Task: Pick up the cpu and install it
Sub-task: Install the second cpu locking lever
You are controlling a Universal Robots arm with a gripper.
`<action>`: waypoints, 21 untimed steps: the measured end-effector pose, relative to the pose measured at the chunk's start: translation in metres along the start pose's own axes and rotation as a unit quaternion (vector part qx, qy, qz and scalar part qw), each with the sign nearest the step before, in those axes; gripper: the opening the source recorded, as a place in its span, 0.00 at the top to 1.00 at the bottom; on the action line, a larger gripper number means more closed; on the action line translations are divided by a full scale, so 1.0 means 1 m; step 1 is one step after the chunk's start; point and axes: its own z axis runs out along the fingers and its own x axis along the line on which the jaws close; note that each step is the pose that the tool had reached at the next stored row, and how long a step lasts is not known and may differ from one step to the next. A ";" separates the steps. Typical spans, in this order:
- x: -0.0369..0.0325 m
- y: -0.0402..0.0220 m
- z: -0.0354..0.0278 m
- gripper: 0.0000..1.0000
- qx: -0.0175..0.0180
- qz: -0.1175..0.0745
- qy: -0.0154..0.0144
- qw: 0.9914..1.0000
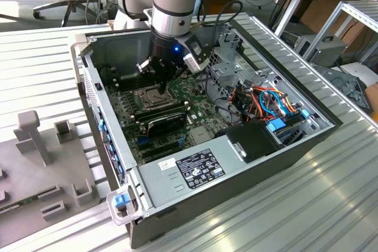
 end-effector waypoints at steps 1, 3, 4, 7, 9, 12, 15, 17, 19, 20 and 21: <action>0.0000 -0.0024 0.0000 0.89 0.000 0.000 0.000 1.000; 0.0000 -0.0057 0.0000 0.89 0.001 0.000 0.000 1.000; 0.0000 -0.0075 0.0000 0.89 0.002 0.000 0.000 1.000; 0.0000 -0.0113 0.0001 0.89 0.003 0.000 0.000 1.000; 0.0001 -0.0117 0.0001 0.89 0.003 0.000 0.000 1.000; 0.0007 -0.0117 0.0002 0.89 0.003 0.000 0.000 1.000; 0.0020 -0.0118 0.0004 0.89 0.003 0.000 0.000 1.000; 0.0029 -0.0117 0.0007 0.89 0.004 0.000 0.000 1.000; 0.0044 -0.0117 0.0013 0.89 0.005 0.000 0.000 1.000; 0.0052 -0.0117 0.0015 0.89 0.006 0.000 0.000 1.000; 0.0060 -0.0117 0.0017 0.89 0.006 0.000 0.000 1.000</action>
